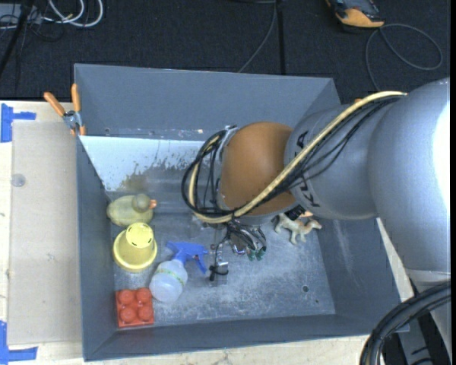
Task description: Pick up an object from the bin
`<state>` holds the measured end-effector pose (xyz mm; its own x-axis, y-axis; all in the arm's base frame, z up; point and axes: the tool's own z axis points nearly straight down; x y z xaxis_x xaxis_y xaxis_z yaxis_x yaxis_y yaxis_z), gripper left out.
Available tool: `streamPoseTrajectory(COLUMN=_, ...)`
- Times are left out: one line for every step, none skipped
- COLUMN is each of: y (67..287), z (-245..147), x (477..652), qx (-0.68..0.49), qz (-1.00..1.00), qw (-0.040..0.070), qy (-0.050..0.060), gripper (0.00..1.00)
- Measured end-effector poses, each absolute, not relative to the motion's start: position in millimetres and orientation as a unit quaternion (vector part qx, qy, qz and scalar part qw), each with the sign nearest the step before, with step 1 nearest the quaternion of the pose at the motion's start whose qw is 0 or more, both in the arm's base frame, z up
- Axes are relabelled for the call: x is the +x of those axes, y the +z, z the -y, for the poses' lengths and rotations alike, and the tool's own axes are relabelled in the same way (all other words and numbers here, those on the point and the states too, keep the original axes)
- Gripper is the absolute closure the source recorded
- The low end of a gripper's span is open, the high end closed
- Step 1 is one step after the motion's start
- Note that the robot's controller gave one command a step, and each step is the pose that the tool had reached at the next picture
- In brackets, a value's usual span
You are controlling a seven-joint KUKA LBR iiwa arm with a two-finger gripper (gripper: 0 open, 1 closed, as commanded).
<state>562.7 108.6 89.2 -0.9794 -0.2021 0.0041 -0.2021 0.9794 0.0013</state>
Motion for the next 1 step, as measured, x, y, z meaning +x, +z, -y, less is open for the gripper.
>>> streamPoseTrajectory(y=72.7, z=-144.2, x=557.6, qx=0.221, qz=0.975, qw=-0.007, qy=0.001, gripper=1.0)
